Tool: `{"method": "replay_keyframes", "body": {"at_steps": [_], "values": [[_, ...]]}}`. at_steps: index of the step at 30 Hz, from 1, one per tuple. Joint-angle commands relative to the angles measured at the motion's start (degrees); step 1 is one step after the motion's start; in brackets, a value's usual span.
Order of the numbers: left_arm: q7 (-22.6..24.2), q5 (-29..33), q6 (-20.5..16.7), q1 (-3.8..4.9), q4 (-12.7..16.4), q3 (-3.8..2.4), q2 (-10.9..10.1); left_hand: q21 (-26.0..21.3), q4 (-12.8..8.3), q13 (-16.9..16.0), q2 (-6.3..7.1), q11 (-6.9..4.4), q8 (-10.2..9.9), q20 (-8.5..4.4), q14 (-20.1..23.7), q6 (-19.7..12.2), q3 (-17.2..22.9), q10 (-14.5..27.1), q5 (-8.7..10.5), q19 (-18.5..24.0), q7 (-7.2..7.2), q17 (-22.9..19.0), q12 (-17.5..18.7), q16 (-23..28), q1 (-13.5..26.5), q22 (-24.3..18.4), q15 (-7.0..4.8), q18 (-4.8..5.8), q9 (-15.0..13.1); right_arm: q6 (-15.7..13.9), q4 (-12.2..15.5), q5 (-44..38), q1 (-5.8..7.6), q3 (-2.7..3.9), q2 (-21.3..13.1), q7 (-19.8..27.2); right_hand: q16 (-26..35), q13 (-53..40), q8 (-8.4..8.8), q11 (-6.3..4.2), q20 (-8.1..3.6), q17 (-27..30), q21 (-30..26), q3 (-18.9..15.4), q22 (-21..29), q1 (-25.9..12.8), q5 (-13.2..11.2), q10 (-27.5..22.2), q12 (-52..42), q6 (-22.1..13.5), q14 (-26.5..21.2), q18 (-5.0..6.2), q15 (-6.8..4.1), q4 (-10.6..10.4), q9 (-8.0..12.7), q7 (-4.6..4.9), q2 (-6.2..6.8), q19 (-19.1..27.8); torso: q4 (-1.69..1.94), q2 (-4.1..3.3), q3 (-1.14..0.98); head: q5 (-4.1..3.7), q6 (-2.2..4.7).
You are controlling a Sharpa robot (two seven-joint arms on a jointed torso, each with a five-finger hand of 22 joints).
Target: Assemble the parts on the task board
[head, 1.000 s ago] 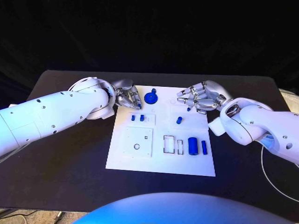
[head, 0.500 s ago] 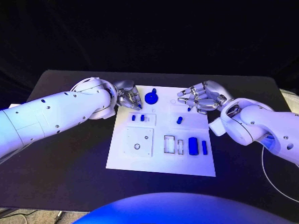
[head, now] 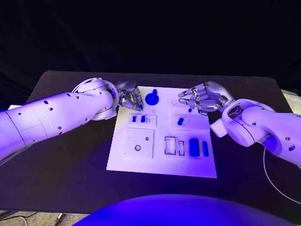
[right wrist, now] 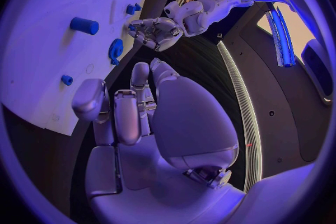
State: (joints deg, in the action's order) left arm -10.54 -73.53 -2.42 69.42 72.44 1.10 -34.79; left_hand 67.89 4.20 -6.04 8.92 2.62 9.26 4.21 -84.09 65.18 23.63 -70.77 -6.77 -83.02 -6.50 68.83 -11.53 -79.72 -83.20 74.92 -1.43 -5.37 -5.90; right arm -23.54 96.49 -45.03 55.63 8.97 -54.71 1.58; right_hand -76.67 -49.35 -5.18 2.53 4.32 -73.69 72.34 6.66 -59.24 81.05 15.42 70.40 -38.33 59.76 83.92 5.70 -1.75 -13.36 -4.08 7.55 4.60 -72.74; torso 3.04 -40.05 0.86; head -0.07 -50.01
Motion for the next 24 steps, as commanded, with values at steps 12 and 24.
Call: {"method": "replay_keyframes", "body": {"at_steps": [12,24], "values": [[0.8,-0.7,1.2,-0.24,0.7,0.15,0.0,0.4,-0.4,-0.2,-0.02,-0.17,0.1,-0.16,-2.0,1.1,0.4,-1.0,0.35,-0.4,0.13,-0.1,0.4,0.1,0.6,0.9,-0.51,0.69,-0.1,0.8,0.1,-0.1,-0.05,0.0,0.0,0.6,0.2,0.0,-0.05,-0.19,0.11,0.0,-0.2,0.1,0.1,-0.2,0.3,-0.3,-0.3,-0.3,2.7,0.65,-0.09,0.0,-0.1,-0.03,-0.17,0.2,0.05,0.04,0.02,-0.08,0.01],[0.2,-0.4,1.9,-0.25,0.7,0.15,0.0,0.4,-0.5,-0.2,0.24,-0.13,-0.1,-0.22,-1.9,1.0,0.3,-0.9,0.37,-0.4,0.09,-0.1,0.7,0.1,1.0,0.9,-0.53,0.7,0.0,0.9,0.0,-0.1,-0.05,0.0,0.0,0.4,0.2,0.0,-0.05,-0.19,0.11,0.0,-0.2,0.1,0.1,-0.2,0.3,-0.3,-0.3,-0.3,2.7,0.65,-0.09,0.0,-0.1,-0.03,-0.17,0.2,0.04,0.02,0.0,0.01,0.01]]}}
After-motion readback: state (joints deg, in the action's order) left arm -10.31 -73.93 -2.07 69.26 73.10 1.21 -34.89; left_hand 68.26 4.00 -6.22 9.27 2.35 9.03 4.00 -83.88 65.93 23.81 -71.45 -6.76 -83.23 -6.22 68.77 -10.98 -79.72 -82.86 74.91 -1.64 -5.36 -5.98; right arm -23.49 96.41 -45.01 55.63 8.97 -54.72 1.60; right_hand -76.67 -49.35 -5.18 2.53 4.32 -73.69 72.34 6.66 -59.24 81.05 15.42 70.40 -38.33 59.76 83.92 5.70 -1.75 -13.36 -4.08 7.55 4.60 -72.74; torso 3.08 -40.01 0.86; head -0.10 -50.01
